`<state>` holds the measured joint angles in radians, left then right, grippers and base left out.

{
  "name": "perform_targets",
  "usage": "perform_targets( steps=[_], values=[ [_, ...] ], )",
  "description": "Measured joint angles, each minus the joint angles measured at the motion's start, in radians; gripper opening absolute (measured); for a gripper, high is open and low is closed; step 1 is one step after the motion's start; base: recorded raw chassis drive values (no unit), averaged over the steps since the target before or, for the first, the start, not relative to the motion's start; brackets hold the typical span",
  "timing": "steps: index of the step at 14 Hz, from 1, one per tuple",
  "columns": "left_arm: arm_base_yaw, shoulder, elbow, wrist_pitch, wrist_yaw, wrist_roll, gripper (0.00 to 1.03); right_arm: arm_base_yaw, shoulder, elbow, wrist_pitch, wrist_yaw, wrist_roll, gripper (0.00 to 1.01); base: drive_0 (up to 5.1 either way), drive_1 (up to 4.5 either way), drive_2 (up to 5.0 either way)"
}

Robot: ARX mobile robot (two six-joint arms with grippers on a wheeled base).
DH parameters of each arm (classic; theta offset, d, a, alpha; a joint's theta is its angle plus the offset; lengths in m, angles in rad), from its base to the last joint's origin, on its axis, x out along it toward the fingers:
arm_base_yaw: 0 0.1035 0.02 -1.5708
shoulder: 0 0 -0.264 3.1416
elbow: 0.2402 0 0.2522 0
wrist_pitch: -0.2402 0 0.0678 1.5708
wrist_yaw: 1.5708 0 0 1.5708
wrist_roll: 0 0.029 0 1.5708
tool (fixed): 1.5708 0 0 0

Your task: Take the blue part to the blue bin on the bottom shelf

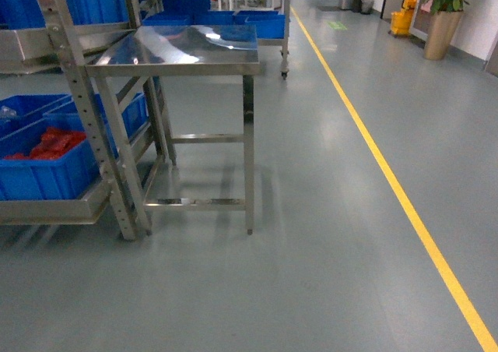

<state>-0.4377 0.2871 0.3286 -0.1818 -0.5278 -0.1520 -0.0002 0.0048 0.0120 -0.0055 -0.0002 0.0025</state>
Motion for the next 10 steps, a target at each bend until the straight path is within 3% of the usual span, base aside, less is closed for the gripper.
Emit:
perform_targets(
  steps=[10],
  values=[
    [0.0,0.003,0.0,-0.001,0.0,0.0,0.43,0.0,0.0,0.0,0.004,0.0,0.0,0.98,0.0,4.19,-4.1]
  ],
)
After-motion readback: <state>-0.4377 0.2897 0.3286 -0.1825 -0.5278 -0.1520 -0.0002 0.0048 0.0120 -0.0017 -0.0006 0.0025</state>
